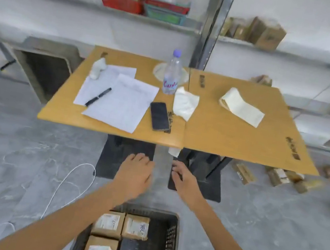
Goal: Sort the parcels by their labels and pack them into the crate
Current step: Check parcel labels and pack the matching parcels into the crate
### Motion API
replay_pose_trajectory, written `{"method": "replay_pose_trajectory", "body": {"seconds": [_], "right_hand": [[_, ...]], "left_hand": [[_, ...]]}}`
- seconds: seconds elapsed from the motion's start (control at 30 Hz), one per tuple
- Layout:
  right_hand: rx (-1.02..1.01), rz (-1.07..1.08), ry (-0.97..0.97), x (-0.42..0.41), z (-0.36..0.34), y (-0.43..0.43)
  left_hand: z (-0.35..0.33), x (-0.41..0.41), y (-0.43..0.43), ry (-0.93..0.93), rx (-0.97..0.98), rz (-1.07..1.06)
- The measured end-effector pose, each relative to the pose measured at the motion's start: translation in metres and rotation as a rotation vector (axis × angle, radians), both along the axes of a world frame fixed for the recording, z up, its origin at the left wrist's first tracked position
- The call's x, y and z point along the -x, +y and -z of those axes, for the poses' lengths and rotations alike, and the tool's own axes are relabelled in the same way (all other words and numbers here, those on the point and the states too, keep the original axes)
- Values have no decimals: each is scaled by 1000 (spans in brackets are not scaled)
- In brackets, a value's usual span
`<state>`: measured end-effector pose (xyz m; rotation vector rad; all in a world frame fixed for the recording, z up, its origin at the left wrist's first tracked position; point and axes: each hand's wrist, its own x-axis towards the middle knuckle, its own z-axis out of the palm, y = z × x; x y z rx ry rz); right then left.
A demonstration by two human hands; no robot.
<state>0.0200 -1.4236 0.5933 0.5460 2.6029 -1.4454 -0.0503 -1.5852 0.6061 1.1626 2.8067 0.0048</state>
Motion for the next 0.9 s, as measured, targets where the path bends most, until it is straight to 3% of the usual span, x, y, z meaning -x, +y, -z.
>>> {"method": "replay_pose_trajectory", "body": {"seconds": [0.17, 0.3, 0.47, 0.6, 0.9], "right_hand": [[-93, 134, 329, -3, -216, 32], [-137, 261, 523, -49, -314, 64], [-163, 557, 659, -134, -348, 123], [-176, 782, 695, -201, -343, 185], [-156, 971, 650, -327, -307, 351]], "left_hand": [[-226, 18, 39, 202, -336, 23], [-321, 1, 71, 213, -543, 74], [-344, -40, 118, 170, -663, 218], [-331, -81, 177, 102, -646, 301], [-295, -183, 374, -81, -617, 367]]}}
